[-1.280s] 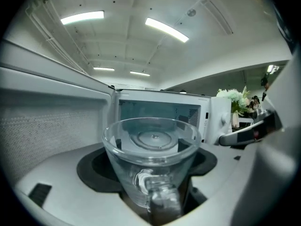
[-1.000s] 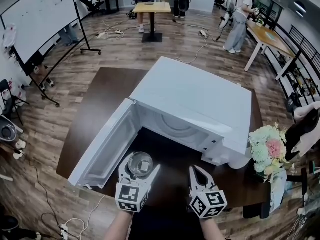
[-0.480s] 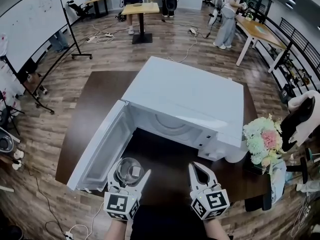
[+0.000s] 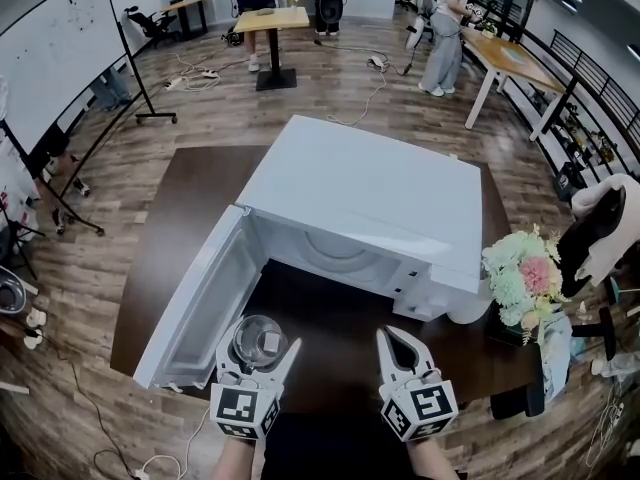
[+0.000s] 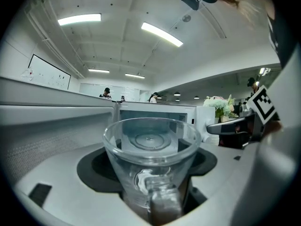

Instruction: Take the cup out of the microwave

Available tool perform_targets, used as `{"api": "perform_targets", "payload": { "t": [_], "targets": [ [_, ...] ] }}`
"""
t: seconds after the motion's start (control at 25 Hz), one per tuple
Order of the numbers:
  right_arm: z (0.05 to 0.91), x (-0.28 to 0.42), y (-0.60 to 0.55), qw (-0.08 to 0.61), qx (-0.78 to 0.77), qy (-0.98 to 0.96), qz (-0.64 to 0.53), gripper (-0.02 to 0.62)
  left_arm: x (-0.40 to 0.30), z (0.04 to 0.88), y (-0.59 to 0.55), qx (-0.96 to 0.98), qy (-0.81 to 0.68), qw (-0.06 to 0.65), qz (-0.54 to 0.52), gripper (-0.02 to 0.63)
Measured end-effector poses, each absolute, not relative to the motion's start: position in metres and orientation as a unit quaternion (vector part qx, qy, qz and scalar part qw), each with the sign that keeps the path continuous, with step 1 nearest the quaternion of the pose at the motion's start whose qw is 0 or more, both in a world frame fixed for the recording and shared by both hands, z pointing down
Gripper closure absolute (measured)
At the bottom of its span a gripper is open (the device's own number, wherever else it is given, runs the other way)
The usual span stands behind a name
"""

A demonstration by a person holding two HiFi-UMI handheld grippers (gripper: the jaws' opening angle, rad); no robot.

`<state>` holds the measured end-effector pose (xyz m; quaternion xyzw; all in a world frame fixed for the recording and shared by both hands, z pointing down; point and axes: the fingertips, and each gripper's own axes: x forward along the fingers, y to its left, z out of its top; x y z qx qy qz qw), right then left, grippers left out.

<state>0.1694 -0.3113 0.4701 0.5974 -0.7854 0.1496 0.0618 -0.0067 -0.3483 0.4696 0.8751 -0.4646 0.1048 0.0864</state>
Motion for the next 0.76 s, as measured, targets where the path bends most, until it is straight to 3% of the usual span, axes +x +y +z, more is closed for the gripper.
{"api": "perform_targets", "payload": {
  "t": [0.76],
  "targets": [
    [0.4776, 0.1650, -0.3149, 0.058, 0.588, -0.789, 0.169, 0.601, 0.0008, 0.4744, -0.3557, 0.874, -0.467, 0.082, 0.110, 0.212]
  ]
}}
